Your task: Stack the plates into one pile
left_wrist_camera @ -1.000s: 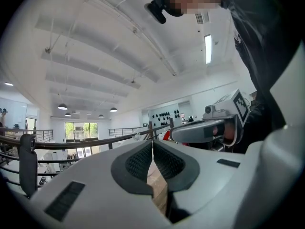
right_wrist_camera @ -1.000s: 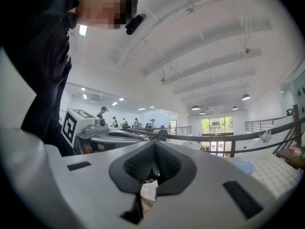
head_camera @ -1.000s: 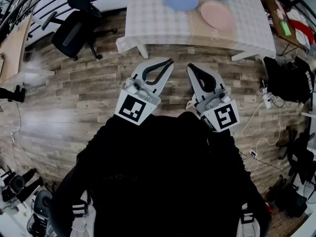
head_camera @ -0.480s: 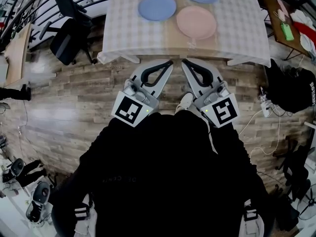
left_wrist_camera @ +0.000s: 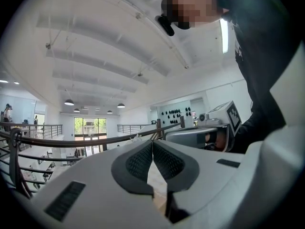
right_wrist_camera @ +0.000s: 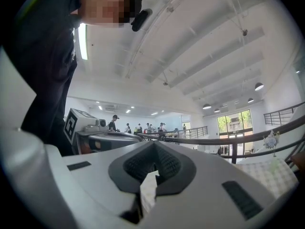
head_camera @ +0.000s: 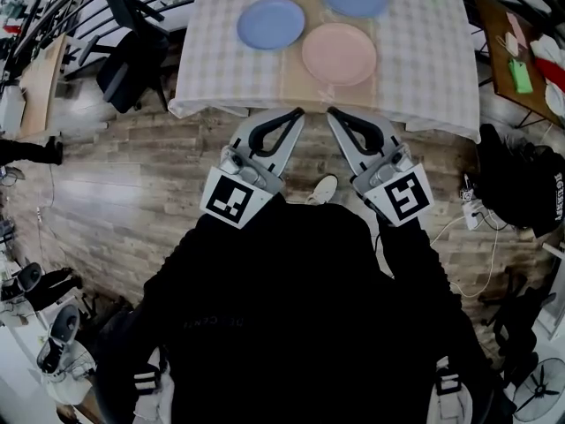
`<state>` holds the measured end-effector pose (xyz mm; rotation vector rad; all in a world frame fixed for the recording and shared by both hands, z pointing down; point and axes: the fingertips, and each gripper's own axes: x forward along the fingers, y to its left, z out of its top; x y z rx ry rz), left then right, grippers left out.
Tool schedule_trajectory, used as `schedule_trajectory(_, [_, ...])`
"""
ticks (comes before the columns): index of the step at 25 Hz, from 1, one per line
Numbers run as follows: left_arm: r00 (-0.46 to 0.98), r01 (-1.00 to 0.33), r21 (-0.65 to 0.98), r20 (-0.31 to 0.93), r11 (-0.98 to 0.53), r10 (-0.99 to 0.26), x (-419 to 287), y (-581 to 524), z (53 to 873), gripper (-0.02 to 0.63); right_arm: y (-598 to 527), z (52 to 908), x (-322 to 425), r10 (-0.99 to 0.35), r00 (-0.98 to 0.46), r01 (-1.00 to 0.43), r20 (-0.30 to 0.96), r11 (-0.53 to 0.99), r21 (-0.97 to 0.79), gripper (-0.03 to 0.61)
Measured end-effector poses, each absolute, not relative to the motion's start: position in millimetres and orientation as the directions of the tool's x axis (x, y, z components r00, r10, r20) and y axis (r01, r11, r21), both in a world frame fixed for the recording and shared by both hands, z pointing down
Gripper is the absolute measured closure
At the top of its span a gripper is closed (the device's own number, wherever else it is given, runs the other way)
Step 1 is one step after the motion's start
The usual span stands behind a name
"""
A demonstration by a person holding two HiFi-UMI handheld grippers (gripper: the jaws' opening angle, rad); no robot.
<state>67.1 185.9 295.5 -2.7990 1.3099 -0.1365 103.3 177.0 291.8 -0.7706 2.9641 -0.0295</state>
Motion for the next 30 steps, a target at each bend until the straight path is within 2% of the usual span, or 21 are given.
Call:
schedule_trajectory(15, [0.669, -0.739, -0.076, 0.036, -0.670, -0.742, 69, 123, 307, 0.592, 115, 297, 105, -0.536, -0.843, -0.536, -0.042, 0.844, -0.003, 0.571])
schedule_trajectory(30, [0.724, -0.689, -0.061, -0.013, -0.722, -0.690, 19, 8, 302, 0.592, -1, 293, 47, -0.586, -0.810, -0.585, 0.007, 0.810, 0.029, 0.571])
